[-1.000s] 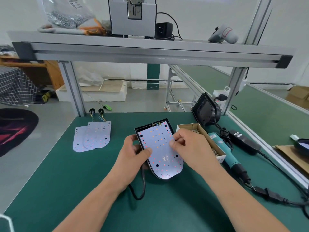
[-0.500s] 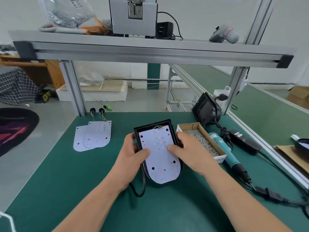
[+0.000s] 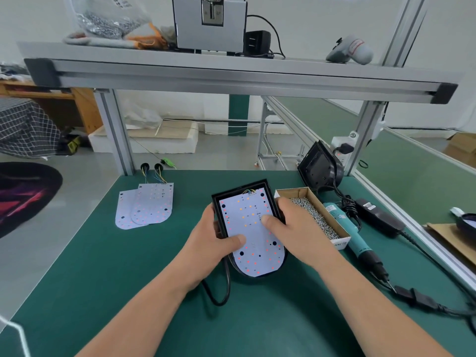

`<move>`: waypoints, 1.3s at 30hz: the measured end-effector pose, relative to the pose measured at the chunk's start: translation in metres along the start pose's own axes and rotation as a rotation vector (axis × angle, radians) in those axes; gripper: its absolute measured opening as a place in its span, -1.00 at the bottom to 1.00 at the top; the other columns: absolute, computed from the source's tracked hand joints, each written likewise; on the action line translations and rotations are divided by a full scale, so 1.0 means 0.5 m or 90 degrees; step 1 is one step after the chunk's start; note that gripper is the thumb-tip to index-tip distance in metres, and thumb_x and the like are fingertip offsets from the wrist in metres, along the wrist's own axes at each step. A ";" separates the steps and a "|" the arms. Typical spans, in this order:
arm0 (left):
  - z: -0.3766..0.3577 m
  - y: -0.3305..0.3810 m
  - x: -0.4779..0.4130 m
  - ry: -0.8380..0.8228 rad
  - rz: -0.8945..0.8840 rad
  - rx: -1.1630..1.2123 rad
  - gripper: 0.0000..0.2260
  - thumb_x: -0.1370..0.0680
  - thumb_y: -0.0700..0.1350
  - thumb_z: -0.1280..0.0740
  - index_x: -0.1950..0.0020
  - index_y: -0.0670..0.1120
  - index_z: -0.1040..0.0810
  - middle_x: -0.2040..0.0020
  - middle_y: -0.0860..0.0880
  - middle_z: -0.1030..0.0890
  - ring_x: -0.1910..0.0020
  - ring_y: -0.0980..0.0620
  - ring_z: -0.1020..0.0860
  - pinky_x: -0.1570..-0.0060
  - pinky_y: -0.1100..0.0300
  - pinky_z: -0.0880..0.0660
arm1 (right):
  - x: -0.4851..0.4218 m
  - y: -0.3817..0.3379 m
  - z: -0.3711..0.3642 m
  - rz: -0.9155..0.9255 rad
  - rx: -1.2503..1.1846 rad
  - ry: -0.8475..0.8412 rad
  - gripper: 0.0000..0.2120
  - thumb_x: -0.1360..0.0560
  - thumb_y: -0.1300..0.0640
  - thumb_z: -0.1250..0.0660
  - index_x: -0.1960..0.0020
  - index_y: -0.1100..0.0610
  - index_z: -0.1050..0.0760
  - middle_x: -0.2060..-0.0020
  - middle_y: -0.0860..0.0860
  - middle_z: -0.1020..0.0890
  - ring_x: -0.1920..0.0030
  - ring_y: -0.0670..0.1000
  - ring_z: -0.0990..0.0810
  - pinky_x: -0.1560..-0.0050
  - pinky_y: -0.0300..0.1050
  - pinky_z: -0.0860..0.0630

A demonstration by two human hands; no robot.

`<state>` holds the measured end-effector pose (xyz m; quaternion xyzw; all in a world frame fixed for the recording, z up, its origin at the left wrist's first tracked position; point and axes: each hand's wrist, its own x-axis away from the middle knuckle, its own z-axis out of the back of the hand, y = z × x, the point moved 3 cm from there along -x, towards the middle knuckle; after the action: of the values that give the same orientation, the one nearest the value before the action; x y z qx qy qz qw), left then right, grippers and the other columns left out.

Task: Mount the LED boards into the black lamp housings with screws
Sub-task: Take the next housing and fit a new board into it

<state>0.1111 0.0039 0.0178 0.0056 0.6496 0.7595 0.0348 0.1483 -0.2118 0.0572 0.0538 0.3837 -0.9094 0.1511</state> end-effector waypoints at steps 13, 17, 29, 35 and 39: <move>-0.003 0.005 -0.005 0.091 -0.013 -0.044 -0.51 -0.57 -0.23 -0.47 -0.43 0.05 -0.43 -0.25 0.14 -0.68 -0.25 0.12 -0.65 -0.33 -0.08 -0.56 | -0.003 0.014 -0.009 0.013 -0.087 -0.111 -0.50 -0.33 -0.12 -0.57 -0.19 -0.19 -0.42 -0.06 -0.39 -0.65 -0.05 -0.30 -0.64 0.08 -0.42 -0.49; -0.004 0.002 -0.002 0.089 -0.019 -0.026 -0.52 -0.56 -0.17 -0.47 -0.43 0.08 -0.44 -0.24 0.17 -0.69 -0.24 0.15 -0.65 -0.34 -0.08 -0.56 | -0.002 0.018 -0.011 0.007 -0.121 -0.140 -0.45 -0.43 -0.08 -0.60 -0.33 -0.15 -0.43 -0.15 -0.27 -0.68 -0.16 -0.21 -0.66 -0.22 -0.06 -0.58; 0.011 -0.014 -0.013 0.067 0.007 0.133 -0.45 -0.49 -0.08 -0.53 -0.44 0.02 -0.45 -0.23 -0.05 -0.73 -0.24 -0.12 -0.69 -0.21 -0.20 -0.64 | 0.010 0.015 -0.009 0.004 -0.212 -0.290 -0.35 -0.39 0.27 -0.57 -0.35 -0.14 -0.43 0.07 -0.12 -0.73 0.13 -0.06 -0.70 0.15 -0.15 -0.63; 0.010 -0.015 -0.017 0.040 -0.017 0.080 -0.30 -0.42 -0.21 -0.57 -0.48 0.06 -0.37 -0.28 0.05 -0.69 -0.29 0.02 -0.66 -0.30 -0.07 -0.59 | 0.006 0.012 -0.019 -0.013 -0.169 -0.224 -0.36 -0.31 0.14 -0.60 -0.32 -0.12 -0.45 0.01 -0.10 -0.72 0.07 0.07 -0.73 0.12 0.07 -0.71; 0.008 -0.008 -0.016 0.101 -0.028 0.049 -0.36 -0.40 -0.14 -0.55 -0.43 0.06 -0.41 -0.24 0.10 -0.70 -0.25 0.06 -0.67 -0.32 -0.13 -0.58 | 0.003 0.004 -0.022 0.011 -0.142 -0.190 -0.41 -0.33 0.10 -0.52 -0.30 -0.17 -0.44 0.00 -0.12 -0.70 0.06 0.02 -0.72 0.08 0.11 -0.70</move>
<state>0.1193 0.0079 0.0148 -0.0676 0.6787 0.7313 -0.0001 0.1473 -0.2056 0.0481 -0.0959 0.4550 -0.8578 0.2189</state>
